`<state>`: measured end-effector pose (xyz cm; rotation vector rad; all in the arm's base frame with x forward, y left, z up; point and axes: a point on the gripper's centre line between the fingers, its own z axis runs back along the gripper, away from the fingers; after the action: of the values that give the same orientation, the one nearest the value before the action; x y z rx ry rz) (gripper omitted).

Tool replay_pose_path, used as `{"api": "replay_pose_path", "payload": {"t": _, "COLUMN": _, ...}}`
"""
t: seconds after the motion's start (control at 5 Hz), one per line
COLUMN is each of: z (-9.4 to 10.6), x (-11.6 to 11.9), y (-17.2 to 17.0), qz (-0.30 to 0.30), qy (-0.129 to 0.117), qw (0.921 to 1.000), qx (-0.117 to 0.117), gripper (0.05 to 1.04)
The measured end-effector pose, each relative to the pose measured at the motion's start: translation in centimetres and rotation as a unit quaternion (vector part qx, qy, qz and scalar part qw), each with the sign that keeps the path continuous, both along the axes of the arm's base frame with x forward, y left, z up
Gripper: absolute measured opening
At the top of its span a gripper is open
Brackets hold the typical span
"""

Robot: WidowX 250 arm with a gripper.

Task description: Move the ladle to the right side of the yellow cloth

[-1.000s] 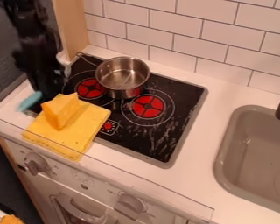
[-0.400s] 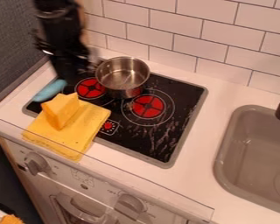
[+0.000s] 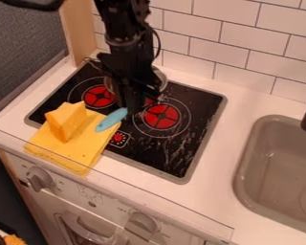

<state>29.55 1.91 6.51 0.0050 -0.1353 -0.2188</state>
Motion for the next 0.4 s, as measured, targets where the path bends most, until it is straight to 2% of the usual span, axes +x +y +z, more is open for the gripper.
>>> {"api": "replay_pose_path", "payload": {"t": 0.2, "z": -1.32, "x": 0.21, "y": -0.77, "qz": 0.018, "qy": 0.01, "qw": 0.9998, "qx": -0.003, "gripper": 0.115}}
{"api": "replay_pose_path", "payload": {"t": 0.4, "z": -1.74, "x": 0.36, "y": -0.82, "qz": 0.032, "qy": 0.01, "qw": 0.9994, "qx": -0.008, "gripper": 0.159}}
